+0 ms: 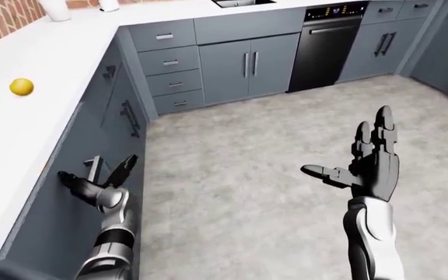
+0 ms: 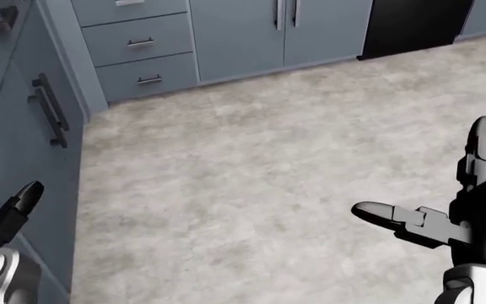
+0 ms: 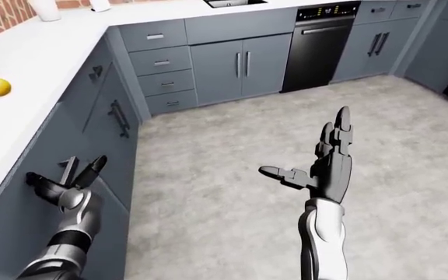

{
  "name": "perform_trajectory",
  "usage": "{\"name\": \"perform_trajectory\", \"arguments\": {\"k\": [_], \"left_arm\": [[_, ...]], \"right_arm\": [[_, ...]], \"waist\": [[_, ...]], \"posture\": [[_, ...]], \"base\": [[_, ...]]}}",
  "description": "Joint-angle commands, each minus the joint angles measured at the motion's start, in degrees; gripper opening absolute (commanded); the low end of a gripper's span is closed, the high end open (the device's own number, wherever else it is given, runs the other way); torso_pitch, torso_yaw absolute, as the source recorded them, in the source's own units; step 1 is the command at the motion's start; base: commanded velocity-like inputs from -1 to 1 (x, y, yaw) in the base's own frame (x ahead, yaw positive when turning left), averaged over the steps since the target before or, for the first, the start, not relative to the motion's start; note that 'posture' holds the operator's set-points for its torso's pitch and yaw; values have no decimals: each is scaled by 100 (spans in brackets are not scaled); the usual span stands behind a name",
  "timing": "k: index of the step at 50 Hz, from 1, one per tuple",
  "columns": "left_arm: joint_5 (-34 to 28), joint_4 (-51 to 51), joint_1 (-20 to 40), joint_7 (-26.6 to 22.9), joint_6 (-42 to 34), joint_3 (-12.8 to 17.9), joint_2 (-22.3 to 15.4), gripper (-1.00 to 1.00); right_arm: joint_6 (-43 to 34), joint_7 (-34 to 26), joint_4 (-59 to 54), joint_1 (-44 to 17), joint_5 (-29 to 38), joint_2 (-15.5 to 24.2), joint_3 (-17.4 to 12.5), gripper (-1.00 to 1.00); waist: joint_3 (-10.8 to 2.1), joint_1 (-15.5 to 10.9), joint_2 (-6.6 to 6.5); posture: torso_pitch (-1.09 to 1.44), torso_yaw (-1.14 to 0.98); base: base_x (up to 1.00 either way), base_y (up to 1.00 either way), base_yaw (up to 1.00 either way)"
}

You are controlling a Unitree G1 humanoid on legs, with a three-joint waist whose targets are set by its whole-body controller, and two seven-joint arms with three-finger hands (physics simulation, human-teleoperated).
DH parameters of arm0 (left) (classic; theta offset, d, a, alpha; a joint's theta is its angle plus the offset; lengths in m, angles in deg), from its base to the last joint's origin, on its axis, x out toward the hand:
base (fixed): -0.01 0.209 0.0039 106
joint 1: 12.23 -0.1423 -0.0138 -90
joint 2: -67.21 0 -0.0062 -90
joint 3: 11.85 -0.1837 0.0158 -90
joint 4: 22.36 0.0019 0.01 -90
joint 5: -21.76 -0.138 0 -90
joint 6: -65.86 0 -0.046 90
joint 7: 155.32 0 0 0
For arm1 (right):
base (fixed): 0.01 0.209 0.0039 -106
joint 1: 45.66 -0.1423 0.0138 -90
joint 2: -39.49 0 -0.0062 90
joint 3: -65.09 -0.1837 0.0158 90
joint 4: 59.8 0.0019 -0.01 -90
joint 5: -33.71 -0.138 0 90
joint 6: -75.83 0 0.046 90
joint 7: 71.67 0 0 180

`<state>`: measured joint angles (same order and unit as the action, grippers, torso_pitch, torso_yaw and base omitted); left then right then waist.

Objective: Close the right drawer.

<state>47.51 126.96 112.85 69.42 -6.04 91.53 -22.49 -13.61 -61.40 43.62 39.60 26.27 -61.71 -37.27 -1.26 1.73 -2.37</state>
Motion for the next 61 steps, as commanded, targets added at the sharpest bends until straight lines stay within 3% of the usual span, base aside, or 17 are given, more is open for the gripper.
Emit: {"name": "perform_trajectory", "arguments": {"k": [1, 46, 61], "left_arm": [[436, 45, -50, 266, -209, 243, -104, 100], [1533, 981, -241, 190, 13, 852, -1450, 100], [1611, 955, -228, 64, 13, 808, -1441, 100]], "right_arm": [[159, -20, 242, -118, 14, 36, 0, 100], [147, -14, 243, -122, 65, 33, 11, 100], [145, -4, 223, -137, 72, 35, 13, 100]], "waist": [[-56, -43, 68], [69, 107, -84], [95, 159, -121]], "posture": [[0, 0], [0, 0], [0, 0]], "base": [[0, 0, 0], [0, 0, 0], [0, 0, 0]]}}
